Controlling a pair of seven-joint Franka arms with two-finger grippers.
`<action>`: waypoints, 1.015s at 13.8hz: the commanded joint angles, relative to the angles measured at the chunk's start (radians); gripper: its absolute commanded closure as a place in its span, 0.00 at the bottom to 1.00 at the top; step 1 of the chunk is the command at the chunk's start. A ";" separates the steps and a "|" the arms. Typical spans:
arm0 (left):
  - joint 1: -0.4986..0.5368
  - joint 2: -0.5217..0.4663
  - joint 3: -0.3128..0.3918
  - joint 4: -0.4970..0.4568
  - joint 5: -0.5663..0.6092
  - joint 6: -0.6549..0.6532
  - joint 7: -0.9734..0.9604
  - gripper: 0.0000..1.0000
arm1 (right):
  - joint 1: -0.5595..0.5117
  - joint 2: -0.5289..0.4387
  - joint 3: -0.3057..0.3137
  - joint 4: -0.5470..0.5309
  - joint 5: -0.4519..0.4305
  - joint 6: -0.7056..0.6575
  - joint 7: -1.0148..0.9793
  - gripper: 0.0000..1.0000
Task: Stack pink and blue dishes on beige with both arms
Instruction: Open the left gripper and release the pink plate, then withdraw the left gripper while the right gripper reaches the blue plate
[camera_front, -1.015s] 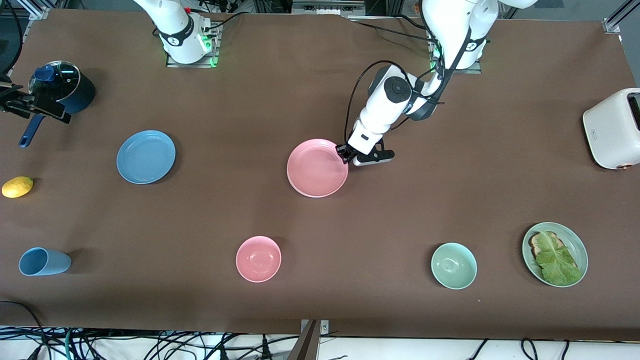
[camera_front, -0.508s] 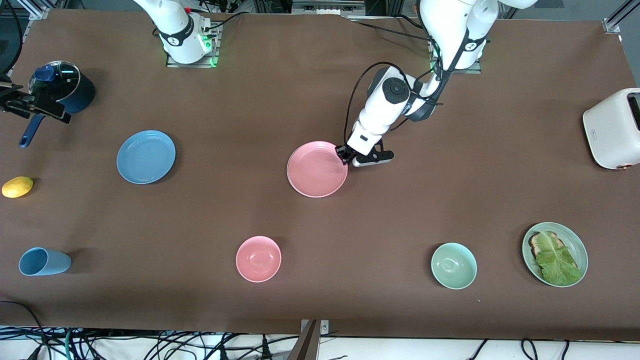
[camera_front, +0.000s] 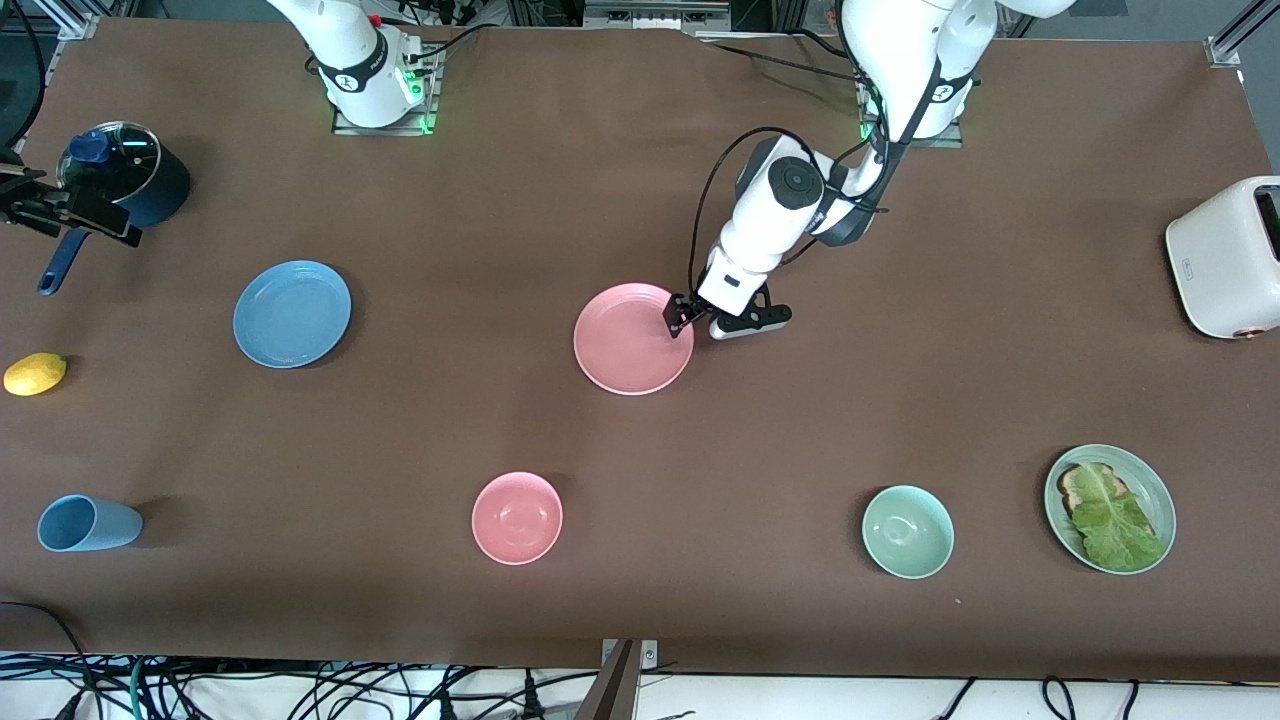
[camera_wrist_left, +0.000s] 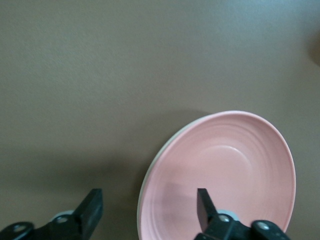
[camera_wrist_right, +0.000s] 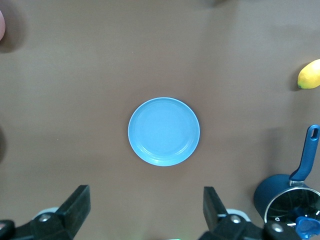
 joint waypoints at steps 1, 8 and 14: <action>-0.018 -0.007 0.062 0.015 -0.024 -0.011 0.103 0.08 | -0.003 0.013 0.004 0.006 -0.010 -0.018 0.003 0.00; 0.020 -0.117 0.290 0.091 -0.022 -0.421 0.543 0.01 | -0.008 0.145 -0.013 -0.147 0.001 0.093 0.001 0.00; 0.296 -0.139 0.311 0.234 -0.006 -0.760 0.918 0.01 | -0.055 0.333 -0.107 -0.224 0.071 0.276 -0.181 0.00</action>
